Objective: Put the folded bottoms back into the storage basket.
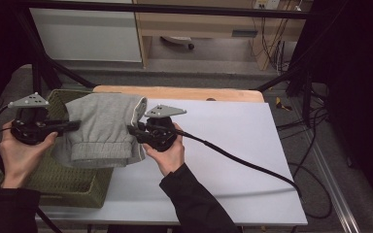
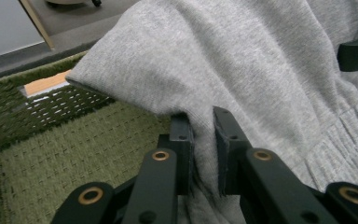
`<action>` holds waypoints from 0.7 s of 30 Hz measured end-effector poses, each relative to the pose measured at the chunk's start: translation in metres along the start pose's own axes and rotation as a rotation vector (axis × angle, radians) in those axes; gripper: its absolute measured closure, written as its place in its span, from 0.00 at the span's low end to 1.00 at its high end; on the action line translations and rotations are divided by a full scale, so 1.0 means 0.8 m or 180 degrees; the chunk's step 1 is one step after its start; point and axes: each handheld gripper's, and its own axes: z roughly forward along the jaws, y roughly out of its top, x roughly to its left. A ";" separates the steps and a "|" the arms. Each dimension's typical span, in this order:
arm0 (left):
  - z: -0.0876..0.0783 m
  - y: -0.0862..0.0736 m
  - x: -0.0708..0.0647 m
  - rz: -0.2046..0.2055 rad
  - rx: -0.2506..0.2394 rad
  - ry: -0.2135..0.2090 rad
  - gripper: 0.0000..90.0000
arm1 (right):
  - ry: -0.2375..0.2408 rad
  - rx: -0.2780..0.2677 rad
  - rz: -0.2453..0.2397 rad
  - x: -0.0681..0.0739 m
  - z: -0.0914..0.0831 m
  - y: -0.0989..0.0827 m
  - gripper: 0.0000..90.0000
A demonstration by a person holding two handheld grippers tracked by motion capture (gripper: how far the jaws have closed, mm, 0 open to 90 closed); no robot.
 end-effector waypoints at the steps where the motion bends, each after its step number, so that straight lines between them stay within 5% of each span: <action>1: -0.001 0.000 0.001 -0.0005 0.0000 0.0011 0.88 | 0.0004 -0.0002 0.0004 0.001 0.001 0.001 0.83; 21: -0.019 -0.007 0.029 -0.0029 -0.0025 0.0102 0.88 | 0.0012 -0.0030 -0.0055 0.023 0.030 0.012 0.83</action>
